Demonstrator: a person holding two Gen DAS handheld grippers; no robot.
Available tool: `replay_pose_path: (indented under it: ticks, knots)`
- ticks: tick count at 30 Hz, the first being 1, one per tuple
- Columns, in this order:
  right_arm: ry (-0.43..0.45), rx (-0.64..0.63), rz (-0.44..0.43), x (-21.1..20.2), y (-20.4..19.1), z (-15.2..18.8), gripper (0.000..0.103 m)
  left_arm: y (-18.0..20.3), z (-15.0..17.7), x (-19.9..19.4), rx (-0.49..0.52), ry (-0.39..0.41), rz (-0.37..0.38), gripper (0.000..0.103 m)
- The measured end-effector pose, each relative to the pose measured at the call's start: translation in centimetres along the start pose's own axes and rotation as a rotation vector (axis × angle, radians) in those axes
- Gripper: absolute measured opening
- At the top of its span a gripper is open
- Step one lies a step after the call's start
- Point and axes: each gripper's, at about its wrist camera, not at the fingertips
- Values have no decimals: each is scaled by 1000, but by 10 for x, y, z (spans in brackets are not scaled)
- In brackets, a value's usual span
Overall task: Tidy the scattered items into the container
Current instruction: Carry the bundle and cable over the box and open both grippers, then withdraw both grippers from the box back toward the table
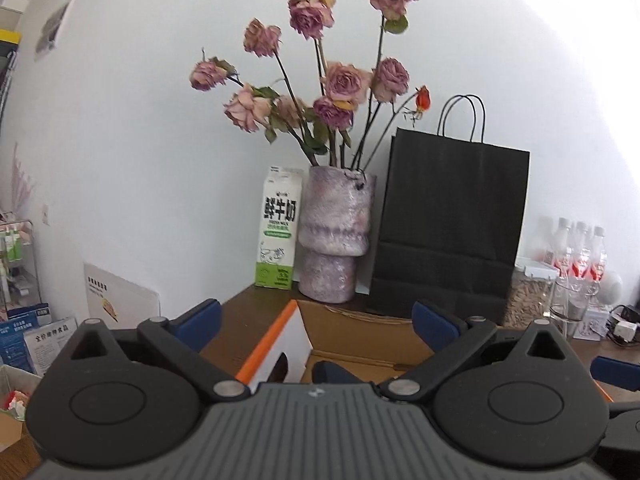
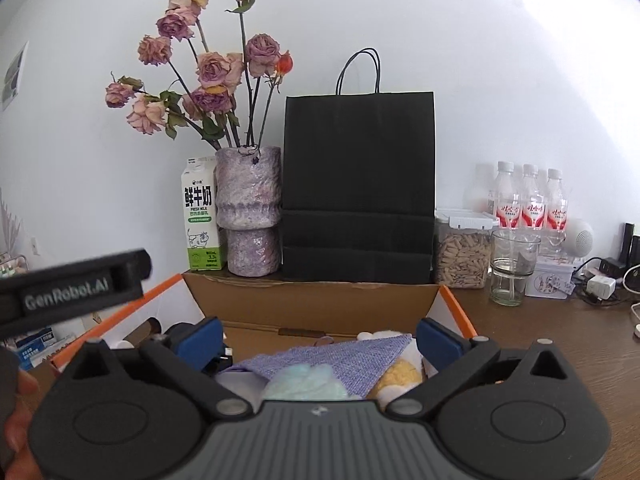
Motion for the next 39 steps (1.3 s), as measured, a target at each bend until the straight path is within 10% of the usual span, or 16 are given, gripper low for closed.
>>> replay_pose_path:
  ticks: [39]
  knots:
    - [3,37,77,-17,10,4,103,-3,13,-15,118,-8,-23,103]
Point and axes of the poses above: each gripper's, at about its wrist camera, not at the fingertips, and x roughly the way its jaws point, y to its right, z to its underside, and after that the axes turned 7 degrees about -x, right-handed
